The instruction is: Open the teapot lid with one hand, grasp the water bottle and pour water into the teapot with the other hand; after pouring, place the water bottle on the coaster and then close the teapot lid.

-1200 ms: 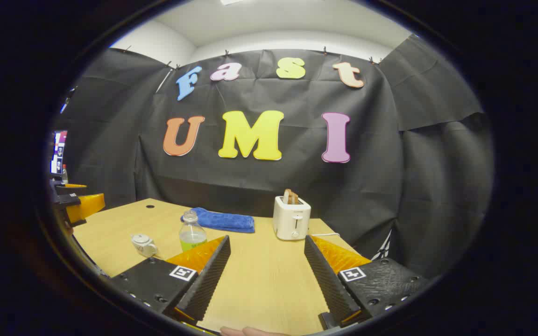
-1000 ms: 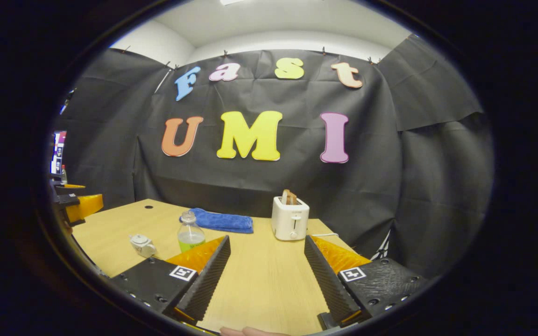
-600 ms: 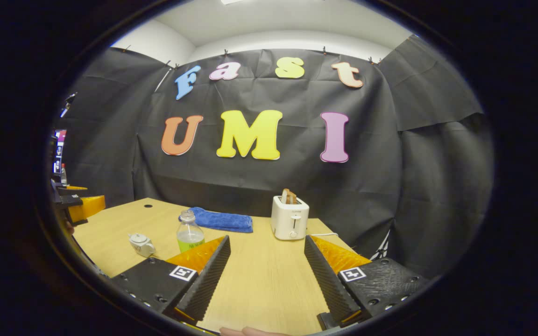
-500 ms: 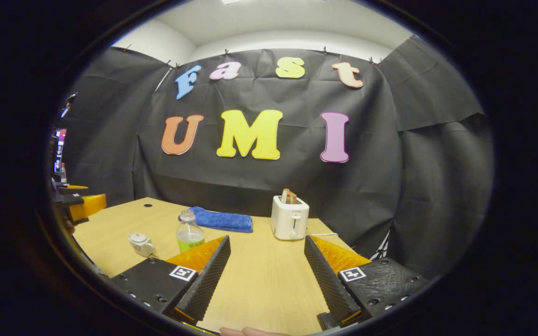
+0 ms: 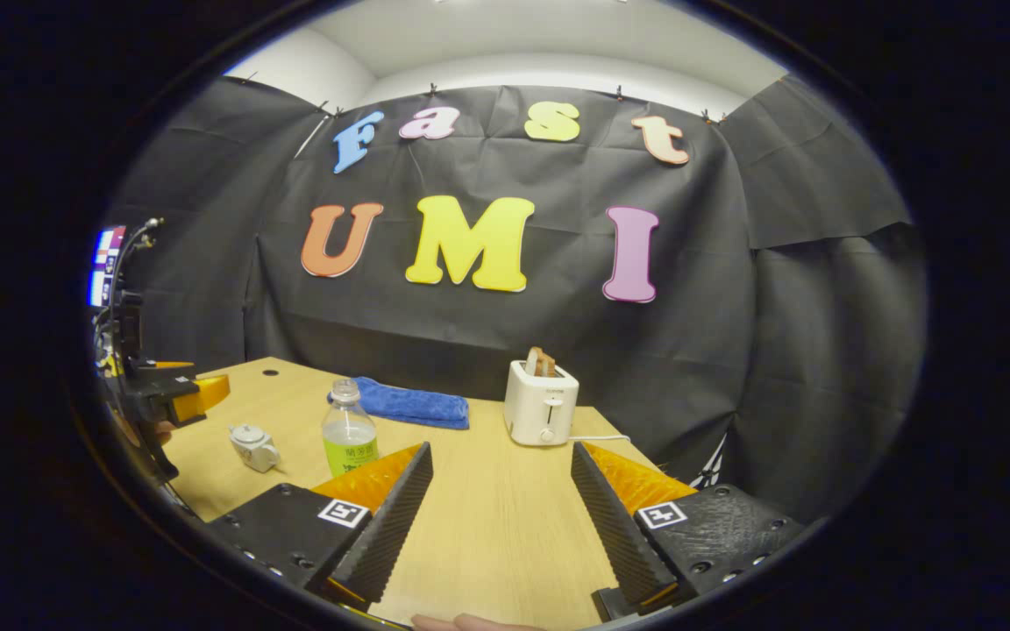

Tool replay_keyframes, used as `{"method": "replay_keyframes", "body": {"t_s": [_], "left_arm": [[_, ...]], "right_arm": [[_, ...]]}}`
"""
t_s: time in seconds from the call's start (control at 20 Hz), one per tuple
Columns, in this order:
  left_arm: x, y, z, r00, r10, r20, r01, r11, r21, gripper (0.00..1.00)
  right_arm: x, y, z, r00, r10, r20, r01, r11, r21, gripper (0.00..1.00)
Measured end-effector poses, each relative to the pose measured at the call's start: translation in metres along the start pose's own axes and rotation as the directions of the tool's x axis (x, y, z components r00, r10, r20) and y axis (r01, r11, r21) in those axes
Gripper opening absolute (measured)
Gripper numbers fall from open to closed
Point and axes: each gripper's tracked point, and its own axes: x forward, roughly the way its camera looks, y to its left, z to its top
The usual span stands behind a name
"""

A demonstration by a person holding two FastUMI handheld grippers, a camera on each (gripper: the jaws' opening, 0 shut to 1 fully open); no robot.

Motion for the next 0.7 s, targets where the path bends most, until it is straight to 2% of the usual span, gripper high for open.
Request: {"method": "replay_keyframes", "body": {"t_s": [0.2,0.3,0.4,0.6,0.7], "left_arm": [[0.033,0.001,-0.028,1.0,0.011,-0.011,-0.01,0.998,0.054,0.99],[0.043,-0.006,-0.039,0.999,-0.015,-0.034,0.016,0.999,0.047,0.97],[0.052,-0.008,-0.051,0.997,-0.03,-0.07,0.033,0.999,0.042,0.93],[0.056,-0.016,-0.058,0.994,-0.08,-0.072,0.083,0.995,0.052,0.74],[0.058,-0.016,-0.066,0.991,-0.091,-0.096,0.096,0.994,0.051,0.59]], "right_arm": [[0.009,0.0,-0.01,0.999,-0.006,-0.031,0.006,1.0,-0.005,0.95],[0.013,-0.001,-0.015,0.999,-0.012,-0.047,0.011,1.0,-0.007,0.98],[0.016,-0.001,-0.019,0.998,-0.014,-0.06,0.014,1.0,-0.004,0.95],[0.019,0.002,-0.026,0.997,-0.015,-0.078,0.014,1.0,-0.012,0.98],[0.022,0.005,-0.03,0.996,-0.009,-0.088,0.008,1.0,-0.012,0.98]]}}
